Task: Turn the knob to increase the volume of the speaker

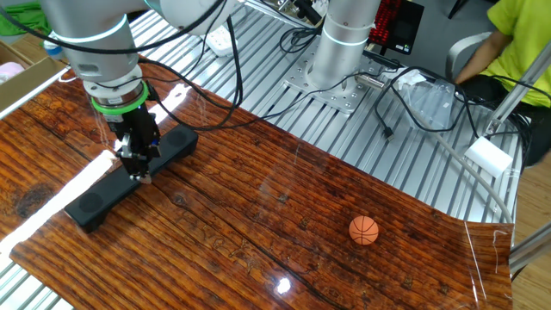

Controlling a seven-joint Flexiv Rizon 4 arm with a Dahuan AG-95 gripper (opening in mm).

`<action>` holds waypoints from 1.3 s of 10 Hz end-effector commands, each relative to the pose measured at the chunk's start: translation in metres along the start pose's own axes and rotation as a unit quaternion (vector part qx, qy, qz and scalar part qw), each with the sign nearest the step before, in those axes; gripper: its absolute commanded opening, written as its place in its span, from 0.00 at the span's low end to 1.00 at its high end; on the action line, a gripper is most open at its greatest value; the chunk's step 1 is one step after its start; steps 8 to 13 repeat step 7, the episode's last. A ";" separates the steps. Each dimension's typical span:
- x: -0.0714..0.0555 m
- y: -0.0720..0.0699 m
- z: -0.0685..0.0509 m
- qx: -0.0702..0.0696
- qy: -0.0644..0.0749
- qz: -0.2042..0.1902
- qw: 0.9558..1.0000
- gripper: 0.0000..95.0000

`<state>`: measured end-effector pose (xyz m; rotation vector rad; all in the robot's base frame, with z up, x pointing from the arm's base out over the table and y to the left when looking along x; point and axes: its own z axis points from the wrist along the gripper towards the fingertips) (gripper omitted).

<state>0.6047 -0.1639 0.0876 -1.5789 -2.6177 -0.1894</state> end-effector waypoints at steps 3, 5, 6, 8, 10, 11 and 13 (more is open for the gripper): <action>0.001 0.003 -0.002 0.012 -0.012 -0.130 0.991 0.60; 0.002 0.004 -0.002 0.015 -0.014 -0.161 0.987 0.60; 0.002 0.004 -0.002 0.016 -0.013 -0.165 0.986 0.60; 0.002 0.005 -0.001 0.019 -0.014 -0.181 0.983 0.40; 0.002 0.005 -0.001 0.019 -0.014 -0.181 0.983 0.40; 0.002 0.005 -0.001 0.019 -0.014 -0.181 0.983 0.40; 0.002 0.005 -0.001 0.019 -0.014 -0.181 0.983 0.40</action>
